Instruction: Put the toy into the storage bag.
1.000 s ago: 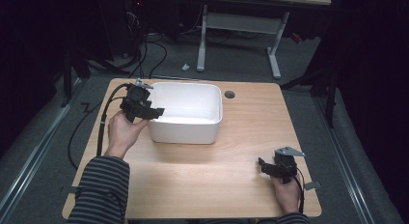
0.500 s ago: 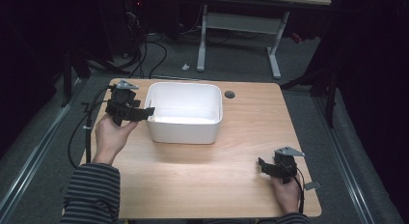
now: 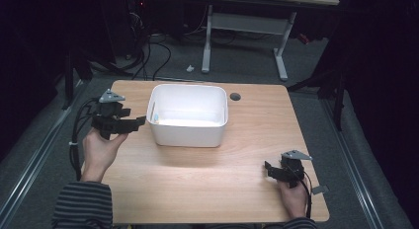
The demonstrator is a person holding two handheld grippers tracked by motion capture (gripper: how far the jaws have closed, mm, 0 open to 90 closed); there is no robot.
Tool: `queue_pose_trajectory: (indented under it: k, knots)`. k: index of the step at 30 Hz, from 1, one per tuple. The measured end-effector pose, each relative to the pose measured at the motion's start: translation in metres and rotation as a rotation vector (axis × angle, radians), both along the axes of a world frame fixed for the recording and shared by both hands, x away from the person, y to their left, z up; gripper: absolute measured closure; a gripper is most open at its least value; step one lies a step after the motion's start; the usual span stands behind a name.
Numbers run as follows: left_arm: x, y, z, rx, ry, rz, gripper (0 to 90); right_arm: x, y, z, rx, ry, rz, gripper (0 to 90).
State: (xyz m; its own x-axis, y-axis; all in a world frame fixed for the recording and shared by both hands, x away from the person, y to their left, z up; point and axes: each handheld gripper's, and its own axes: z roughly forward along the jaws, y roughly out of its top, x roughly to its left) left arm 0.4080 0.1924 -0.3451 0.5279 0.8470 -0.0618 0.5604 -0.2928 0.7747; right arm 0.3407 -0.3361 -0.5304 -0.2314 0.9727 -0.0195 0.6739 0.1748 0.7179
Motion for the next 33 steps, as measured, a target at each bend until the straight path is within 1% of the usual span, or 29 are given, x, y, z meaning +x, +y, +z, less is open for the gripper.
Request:
queue_pose_trajectory:
  k: [2, 5, 6, 11, 15, 17, 22, 24, 28, 33]
  knots:
    - [-0.003, 0.005, 0.000, -0.005, 0.001, 0.006, 38.3, 0.000, 0.000, 0.000, 0.001, 0.000, -0.001, 25.8]
    - [-0.007, 0.011, -0.001, 0.005, -0.009, 0.044, 38.3, 0.000, 0.000, 0.000, 0.000, 0.000, 0.000, 25.8]
    - [-0.009, 0.014, -0.002, -0.003, -0.013, 0.047, 38.3, 0.000, 0.000, 0.000, 0.000, 0.000, 0.000, 25.8]
    - [-0.016, 0.025, -0.007, -0.027, -0.016, 0.059, 37.8, 0.000, 0.000, 0.000, 0.000, 0.000, -0.001, 25.8]
    - [-0.022, 0.032, -0.012, -0.034, -0.010, 0.066, 37.3, 0.000, 0.000, 0.000, 0.000, 0.000, -0.001, 25.8]
    - [-0.025, 0.034, -0.014, -0.049, -0.009, 0.065, 37.0, 0.000, 0.000, 0.000, 0.001, 0.000, -0.001, 25.8]
    - [-0.031, 0.037, -0.021, -0.068, -0.013, 0.068, 36.6, 0.000, 0.000, 0.000, 0.000, 0.000, -0.002, 25.8]
    - [-0.034, 0.039, -0.023, -0.077, -0.011, 0.068, 35.9, 0.000, 0.000, 0.000, 0.000, 0.000, -0.002, 25.8]
    - [-0.037, 0.043, -0.030, -0.094, 0.010, 0.080, 34.3, 0.000, 0.000, 0.000, 0.001, 0.000, -0.001, 25.8]
    - [-0.041, 0.047, -0.042, -0.102, 0.030, 0.085, 34.3, 0.000, 0.000, 0.000, 0.000, 0.000, -0.001, 25.8]
